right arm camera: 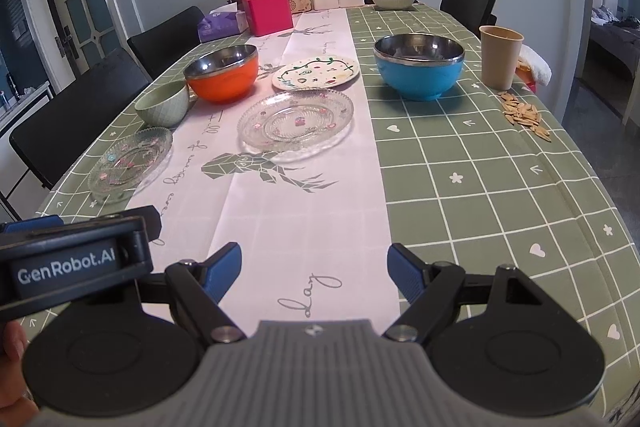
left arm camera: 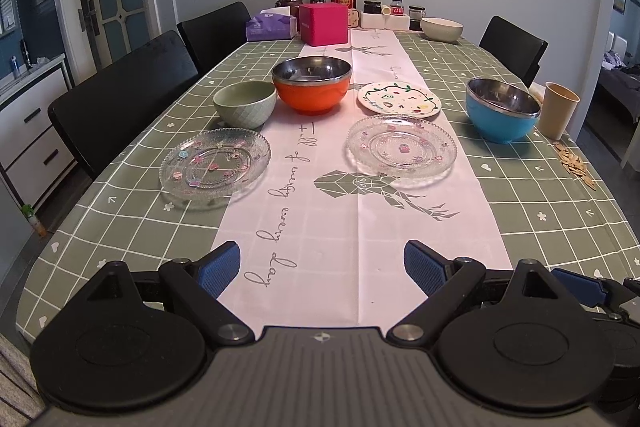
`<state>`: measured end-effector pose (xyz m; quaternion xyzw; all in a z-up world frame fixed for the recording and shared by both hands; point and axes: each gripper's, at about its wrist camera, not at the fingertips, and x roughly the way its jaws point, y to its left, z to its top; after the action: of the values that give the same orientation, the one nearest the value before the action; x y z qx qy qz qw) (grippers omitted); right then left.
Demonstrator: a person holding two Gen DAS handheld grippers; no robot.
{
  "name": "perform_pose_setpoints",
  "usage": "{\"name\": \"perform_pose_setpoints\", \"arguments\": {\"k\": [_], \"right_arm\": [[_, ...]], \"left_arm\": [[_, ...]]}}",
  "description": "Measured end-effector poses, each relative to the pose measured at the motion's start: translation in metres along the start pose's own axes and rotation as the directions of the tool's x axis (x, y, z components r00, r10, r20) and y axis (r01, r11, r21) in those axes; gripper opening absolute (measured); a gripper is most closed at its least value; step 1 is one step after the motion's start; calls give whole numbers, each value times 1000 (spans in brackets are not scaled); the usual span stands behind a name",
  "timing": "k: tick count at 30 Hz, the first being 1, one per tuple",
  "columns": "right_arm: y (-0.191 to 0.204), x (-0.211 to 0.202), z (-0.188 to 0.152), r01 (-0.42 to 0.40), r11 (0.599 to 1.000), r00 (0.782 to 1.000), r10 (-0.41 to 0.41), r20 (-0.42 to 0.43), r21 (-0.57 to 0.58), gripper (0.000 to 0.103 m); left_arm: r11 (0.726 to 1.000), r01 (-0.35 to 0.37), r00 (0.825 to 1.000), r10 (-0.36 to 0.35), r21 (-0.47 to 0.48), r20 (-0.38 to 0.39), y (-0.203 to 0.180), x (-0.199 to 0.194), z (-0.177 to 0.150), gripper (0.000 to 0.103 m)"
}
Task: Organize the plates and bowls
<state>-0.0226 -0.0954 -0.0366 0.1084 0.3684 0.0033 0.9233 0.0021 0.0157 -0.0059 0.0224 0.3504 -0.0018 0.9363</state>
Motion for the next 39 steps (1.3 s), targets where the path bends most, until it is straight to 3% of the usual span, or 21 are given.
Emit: {"name": "perform_pose_setpoints", "arguments": {"k": [20, 39], "right_arm": [[9, 9, -7, 17, 999, 999, -18, -35, -33, 79], [31, 6, -11, 59, 993, 998, -58, 8, -106, 79]], "left_arm": [[1000, 3, 999, -3, -4, -48, 9, 13, -9, 103], [1000, -5, 999, 5, 11, -39, 13, 14, -11, 103]]}}
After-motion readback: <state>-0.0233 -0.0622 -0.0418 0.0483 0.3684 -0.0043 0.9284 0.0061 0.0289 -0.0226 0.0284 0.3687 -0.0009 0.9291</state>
